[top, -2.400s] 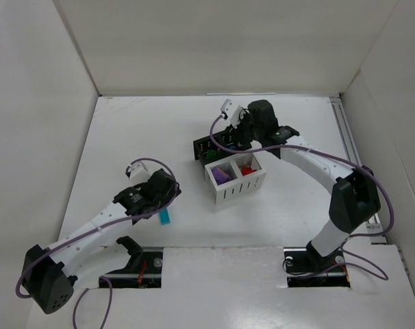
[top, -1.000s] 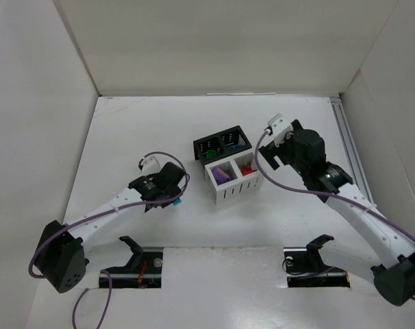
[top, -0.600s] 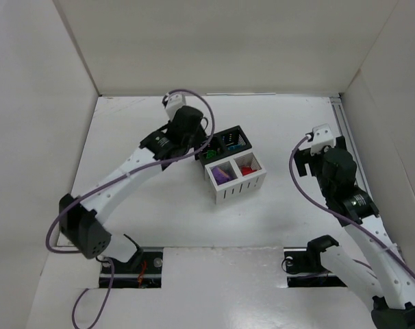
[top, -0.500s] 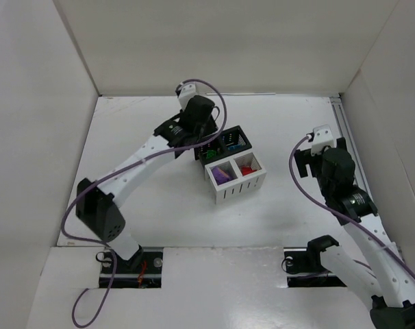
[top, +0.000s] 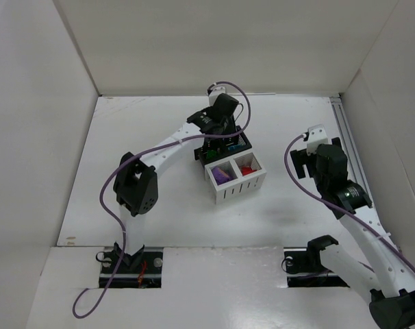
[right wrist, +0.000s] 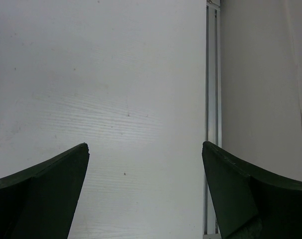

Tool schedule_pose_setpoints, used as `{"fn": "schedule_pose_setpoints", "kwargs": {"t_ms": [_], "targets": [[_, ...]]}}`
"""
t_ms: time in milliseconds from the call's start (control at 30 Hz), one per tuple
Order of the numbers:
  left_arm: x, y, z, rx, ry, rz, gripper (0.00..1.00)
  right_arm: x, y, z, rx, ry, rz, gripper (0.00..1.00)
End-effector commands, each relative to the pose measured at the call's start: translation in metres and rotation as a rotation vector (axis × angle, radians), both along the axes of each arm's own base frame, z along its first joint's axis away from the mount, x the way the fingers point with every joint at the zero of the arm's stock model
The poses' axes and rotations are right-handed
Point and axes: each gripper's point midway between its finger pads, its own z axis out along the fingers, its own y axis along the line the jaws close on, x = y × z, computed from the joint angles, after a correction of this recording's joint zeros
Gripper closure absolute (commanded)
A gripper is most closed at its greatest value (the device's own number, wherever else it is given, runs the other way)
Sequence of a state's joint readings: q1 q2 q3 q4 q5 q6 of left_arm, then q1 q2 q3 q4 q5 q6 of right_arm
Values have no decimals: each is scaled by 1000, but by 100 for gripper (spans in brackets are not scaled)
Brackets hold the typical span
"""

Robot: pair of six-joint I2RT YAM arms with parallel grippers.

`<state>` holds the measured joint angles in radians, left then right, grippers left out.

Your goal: Sort the legos into containers by color

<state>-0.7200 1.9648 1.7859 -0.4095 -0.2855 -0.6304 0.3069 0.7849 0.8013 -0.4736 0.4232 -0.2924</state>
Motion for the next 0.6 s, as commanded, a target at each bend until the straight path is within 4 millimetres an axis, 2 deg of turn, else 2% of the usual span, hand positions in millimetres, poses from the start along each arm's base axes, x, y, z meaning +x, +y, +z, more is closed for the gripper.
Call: {"fn": "schedule_pose_setpoints", "kwargs": {"t_ms": [0,33,67,100,167,200,233,267,333,400,467,500,533,567], "targets": [[2,-7,38,-49,-67,-41,77,0,-5,13,8,-40,-28,0],[-1,-11,42,-58,-77,-50,74,0,-5,13,8,-40,-28,0],[-4,-9,45,-60,-80,-50,66,0,-5,13,8,-40,-28,0],[-9,-13,37,-53,-70,-62,64,0,-5,13,8,-40,-28,0],[-12,-10,43,-55,-85,-68,55,0,-5,13,8,-40,-28,0],[-19,-13,46,-64,-85,-87,43,0,-5,13,8,-40,-28,0],[-21,-11,44,-60,-80,-87,40,0,-5,13,8,-40,-28,0],[-24,-11,54,-78,-91,-96,37,1,-3,13,11,-39,-20,0],[-33,-10,53,-74,-85,-105,31,1,-3,13,12,-39,-20,0],[-36,-4,74,-100,-124,-98,26,1,-3,12,21,-41,-24,0],[-44,3,76,-101,-124,-98,23,-1,-4,11,22,-44,-24,0],[-51,6,94,-123,-159,-96,22,-2,-3,14,35,-54,-28,0],[-54,12,99,-132,-167,-84,20,-3,-5,14,31,-55,-36,0],[-60,20,93,-118,-160,-75,16,-4,-5,16,42,-65,-39,0]]}}
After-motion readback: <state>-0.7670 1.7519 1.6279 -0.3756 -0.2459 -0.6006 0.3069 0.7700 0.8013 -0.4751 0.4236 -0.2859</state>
